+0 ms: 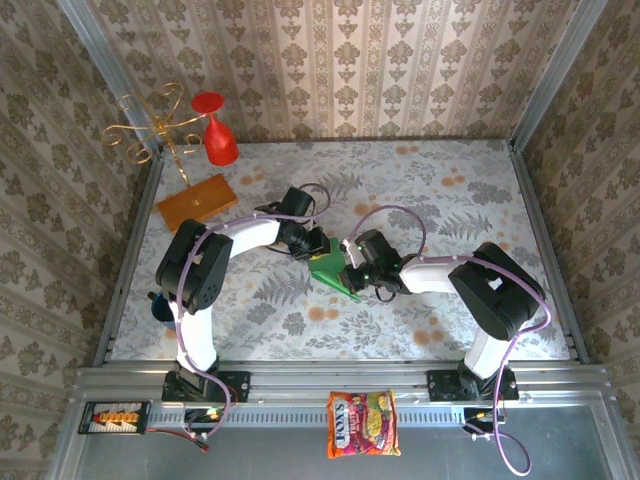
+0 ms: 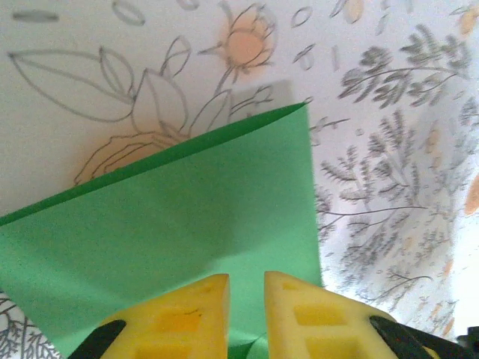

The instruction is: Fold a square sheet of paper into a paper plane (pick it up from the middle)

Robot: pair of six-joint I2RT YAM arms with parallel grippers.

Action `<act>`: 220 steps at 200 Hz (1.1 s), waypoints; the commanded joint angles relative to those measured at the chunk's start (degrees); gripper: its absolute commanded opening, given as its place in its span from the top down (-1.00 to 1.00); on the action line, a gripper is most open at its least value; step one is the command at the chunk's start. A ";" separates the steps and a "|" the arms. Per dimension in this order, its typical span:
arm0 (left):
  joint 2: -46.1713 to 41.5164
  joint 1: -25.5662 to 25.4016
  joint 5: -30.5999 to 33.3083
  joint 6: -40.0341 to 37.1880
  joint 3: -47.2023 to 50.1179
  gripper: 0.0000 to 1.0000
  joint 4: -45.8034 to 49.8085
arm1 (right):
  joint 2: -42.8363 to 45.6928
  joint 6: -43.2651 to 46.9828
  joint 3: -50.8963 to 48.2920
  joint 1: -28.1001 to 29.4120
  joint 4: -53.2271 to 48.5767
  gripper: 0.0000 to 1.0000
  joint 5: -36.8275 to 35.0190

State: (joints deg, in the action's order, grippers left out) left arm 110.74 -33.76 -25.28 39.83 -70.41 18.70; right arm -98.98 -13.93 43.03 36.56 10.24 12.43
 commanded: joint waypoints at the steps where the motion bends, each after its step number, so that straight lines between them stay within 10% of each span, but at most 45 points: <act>1: -0.77 0.10 1.29 0.83 -1.17 0.62 -0.49 | 0.70 -2.10 0.12 -0.22 -5.48 0.83 0.92; 220: 5.72 -0.43 1.90 -0.31 -3.46 0.73 4.97 | 3.40 -8.52 0.08 -0.18 -6.21 0.84 7.08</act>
State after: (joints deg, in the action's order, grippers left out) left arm 114.83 -33.78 -24.84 40.25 -73.19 20.67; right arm -96.38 -21.52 43.46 36.56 4.91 19.11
